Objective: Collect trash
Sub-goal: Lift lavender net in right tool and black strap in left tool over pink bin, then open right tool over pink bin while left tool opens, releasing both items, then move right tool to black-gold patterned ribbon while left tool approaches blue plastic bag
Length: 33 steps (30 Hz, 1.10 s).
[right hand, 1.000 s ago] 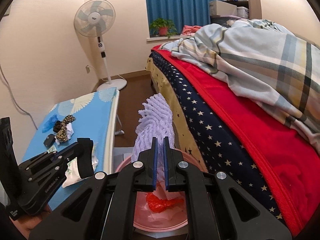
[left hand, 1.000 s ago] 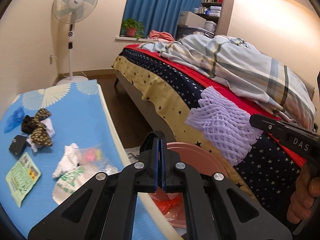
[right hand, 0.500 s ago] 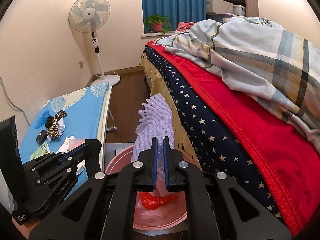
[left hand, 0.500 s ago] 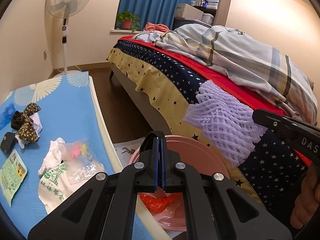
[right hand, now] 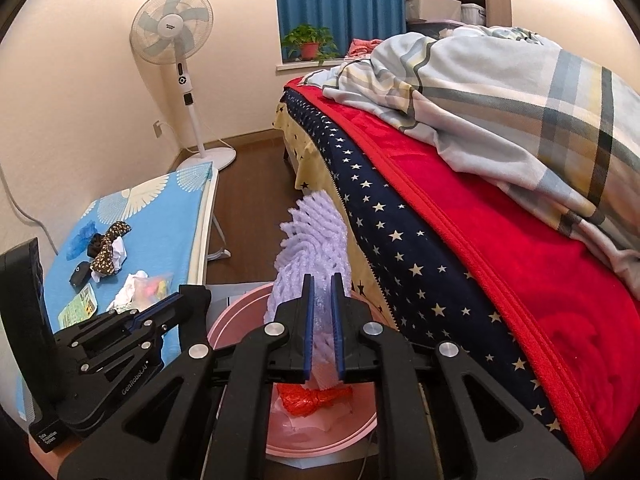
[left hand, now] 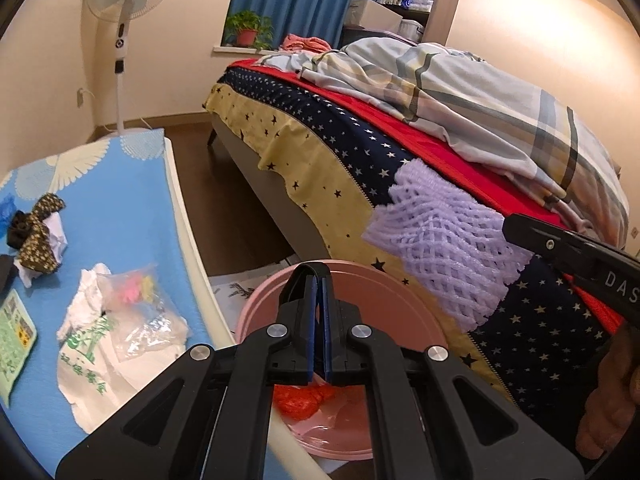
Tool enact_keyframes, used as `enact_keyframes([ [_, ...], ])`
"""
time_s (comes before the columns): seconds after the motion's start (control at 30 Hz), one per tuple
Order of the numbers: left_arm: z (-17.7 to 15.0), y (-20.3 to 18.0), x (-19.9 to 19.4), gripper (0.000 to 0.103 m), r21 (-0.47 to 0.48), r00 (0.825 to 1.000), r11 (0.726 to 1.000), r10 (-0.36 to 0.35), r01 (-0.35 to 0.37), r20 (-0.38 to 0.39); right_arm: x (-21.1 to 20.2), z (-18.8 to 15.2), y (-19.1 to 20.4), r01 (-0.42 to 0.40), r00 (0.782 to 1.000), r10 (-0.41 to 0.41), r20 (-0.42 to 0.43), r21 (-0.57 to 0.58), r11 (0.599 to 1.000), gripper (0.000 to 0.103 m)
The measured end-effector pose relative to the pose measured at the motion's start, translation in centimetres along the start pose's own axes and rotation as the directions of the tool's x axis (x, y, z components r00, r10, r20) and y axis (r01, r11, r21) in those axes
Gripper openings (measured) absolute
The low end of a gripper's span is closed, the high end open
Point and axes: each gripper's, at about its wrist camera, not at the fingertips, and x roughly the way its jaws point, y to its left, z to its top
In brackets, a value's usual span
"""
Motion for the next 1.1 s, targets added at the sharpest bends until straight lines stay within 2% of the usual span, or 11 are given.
enact_keyframes([
  [0.1,-0.1,0.0,0.1,0.009,-0.003,1.0,1.0,-0.005,0.005,-0.008,0.1,0.0,-0.1,0.006,1.0,-0.006,-0.005,0.005,1.0,0.011],
  [0.13,-0.1,0.0,0.0,0.016,-0.006,1.0,1.0,-0.006,0.006,-0.006,0.1,0.0,-0.2,0.007,1.0,-0.007,-0.005,0.005,1.0,0.011],
  [0.17,0.0,0.1,0.0,0.02,-0.01,1.0,1.0,-0.007,0.007,-0.003,0.1,0.0,-0.2,0.008,1.0,-0.008,-0.004,0.006,1.0,0.015],
  [0.2,0.0,0.1,-0.1,0.021,-0.012,1.0,1.0,-0.008,0.008,0.0,0.0,0.0,-0.2,0.011,1.0,-0.011,-0.001,0.007,1.0,0.024],
  [0.27,0.1,0.1,-0.2,0.022,-0.012,1.0,1.0,-0.007,0.007,0.004,-0.1,0.1,-0.3,0.014,1.0,-0.014,0.005,0.011,1.0,0.03],
  [0.67,0.6,0.9,-1.8,0.022,-0.017,0.999,1.0,0.023,-0.023,0.044,-0.7,0.4,-0.1,-0.023,0.999,0.022,0.037,0.021,1.0,0.03],
  [0.93,1.9,2.6,-5.6,0.022,-0.041,0.991,0.998,0.052,-0.047,0.12,-1.9,1.3,1.6,-0.121,0.99,0.119,0.08,0.019,0.992,0.029],
  [1.1,4.1,5.0,-8.5,0.021,-0.064,0.985,0.994,0.096,-0.087,0.147,-3.0,3.7,4.5,-0.212,0.971,0.214,0.108,-0.03,0.977,0.026],
])
